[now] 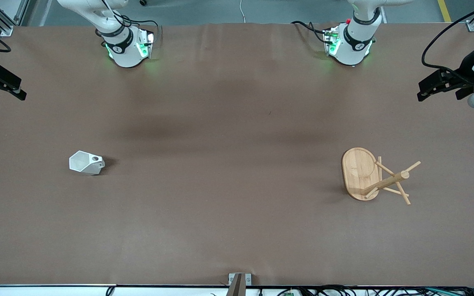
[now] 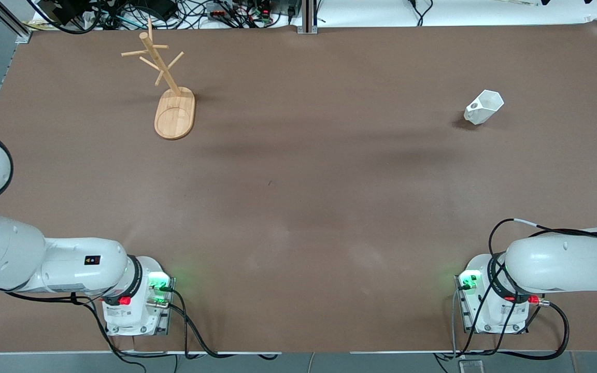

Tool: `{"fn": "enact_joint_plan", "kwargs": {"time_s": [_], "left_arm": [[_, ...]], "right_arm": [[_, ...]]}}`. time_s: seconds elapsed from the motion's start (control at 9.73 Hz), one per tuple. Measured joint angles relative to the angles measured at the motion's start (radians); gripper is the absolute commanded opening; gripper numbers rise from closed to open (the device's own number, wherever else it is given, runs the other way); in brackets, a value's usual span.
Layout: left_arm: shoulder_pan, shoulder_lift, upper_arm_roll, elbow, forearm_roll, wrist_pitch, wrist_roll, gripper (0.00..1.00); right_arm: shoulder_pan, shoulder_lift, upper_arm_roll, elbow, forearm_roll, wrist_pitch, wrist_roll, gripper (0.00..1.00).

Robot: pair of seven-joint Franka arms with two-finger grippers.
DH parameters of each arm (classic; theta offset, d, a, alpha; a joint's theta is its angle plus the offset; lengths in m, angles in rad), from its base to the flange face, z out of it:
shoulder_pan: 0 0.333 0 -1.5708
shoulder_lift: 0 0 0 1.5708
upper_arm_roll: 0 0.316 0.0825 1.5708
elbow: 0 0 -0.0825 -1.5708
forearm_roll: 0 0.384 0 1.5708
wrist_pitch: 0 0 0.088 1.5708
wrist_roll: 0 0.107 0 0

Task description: Hang cup on rack

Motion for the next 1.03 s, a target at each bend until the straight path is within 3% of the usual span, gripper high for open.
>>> {"fn": "enact_joint_plan", "kwargs": {"time_s": [0.41,0.72,1.03], "left_arm": [[0.002,0.009,0.001,0.013,-0.008,0.0,0.0,1.0],[0.002,0.011,0.001,0.014,-0.011,0.0,0.0,1.0],[0.003,0.011,0.002,0.016,-0.011,0.0,0.0,1.0]], "right_arm": [[0.0,0.003,-0.001,-0.015,0.0,0.004,-0.024,1.0],[-0.009,0.024,-0.009,-0.064,-0.001,0.083,-0.037,1.0],[-0.078,0.162,-0.014,-0.086,-0.002,0.216,-0.042,1.0]]}}
